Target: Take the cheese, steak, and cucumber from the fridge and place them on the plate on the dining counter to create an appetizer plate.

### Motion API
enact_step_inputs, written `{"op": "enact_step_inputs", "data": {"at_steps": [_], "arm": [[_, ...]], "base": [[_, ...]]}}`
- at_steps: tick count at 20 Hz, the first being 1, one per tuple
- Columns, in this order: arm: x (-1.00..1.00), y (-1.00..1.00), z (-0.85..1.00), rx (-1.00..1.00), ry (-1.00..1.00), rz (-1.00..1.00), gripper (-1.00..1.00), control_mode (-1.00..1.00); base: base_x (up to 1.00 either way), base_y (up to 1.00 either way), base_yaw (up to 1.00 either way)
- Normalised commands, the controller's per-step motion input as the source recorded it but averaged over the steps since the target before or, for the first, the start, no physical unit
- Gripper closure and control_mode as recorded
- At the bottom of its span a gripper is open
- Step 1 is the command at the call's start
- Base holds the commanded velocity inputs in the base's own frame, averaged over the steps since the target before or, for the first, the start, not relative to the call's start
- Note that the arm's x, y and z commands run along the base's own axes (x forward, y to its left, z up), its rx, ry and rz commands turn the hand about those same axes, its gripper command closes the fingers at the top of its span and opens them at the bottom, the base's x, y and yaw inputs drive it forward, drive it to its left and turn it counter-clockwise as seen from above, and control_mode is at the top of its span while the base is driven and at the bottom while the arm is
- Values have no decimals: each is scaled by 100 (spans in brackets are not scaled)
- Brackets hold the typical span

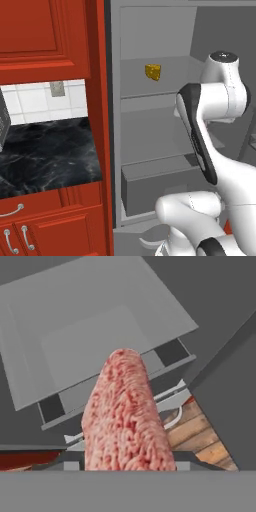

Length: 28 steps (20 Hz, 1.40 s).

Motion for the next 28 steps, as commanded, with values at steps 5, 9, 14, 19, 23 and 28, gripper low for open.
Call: {"op": "enact_step_inputs", "data": {"at_steps": [5,9,14,19,23,28], "arm": [[0,4,0,0,7,0,100,100],[0,0,0,0,0,0,100,100],[0,0,0,0,0,0,100,100],[0,0,0,0,0,0,100,100],[0,0,0,0,0,0,100,100],[0,0,0,0,0,0,100,100]], "base": [[-10,8,0],[-82,61,-3],[-100,88,-21],[-100,56,-53],[-97,16,-77],[-78,3,-83]]}}
